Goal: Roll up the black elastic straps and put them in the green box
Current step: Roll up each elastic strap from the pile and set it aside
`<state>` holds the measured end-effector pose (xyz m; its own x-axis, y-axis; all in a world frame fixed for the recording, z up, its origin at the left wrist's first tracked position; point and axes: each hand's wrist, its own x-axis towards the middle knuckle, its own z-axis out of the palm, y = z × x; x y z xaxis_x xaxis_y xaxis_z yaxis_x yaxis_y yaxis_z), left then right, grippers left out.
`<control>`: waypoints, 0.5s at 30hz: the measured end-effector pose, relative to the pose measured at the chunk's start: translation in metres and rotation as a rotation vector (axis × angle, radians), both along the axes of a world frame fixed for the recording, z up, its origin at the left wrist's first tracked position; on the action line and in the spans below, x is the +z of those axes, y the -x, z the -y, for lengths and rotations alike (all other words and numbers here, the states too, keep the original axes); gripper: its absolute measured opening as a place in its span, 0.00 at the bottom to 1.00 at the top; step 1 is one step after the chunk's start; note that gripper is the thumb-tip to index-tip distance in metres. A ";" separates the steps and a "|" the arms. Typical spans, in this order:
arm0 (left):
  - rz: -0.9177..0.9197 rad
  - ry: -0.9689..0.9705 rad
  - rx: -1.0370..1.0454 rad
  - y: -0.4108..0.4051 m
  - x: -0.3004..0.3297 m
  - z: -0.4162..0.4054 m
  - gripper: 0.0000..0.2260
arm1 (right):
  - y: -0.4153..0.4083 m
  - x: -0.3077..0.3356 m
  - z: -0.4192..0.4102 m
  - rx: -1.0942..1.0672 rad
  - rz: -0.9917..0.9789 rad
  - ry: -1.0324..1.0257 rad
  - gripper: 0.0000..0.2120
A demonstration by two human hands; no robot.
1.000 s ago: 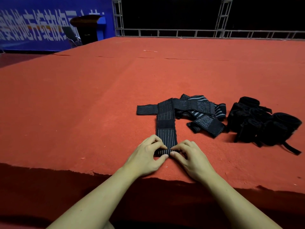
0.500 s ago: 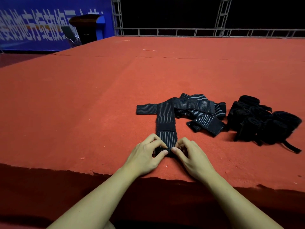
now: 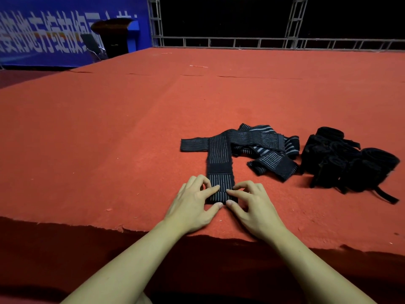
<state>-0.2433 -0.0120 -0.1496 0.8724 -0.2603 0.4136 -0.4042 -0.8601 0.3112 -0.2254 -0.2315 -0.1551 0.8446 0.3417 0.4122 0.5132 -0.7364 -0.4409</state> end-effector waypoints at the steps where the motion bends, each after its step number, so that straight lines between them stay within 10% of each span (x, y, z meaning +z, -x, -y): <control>1: -0.014 -0.010 0.009 0.000 0.000 0.000 0.25 | -0.001 0.000 0.000 0.002 -0.015 0.014 0.19; 15: 0.004 0.088 0.000 0.002 0.003 0.001 0.09 | 0.005 0.007 -0.002 -0.007 -0.159 -0.150 0.06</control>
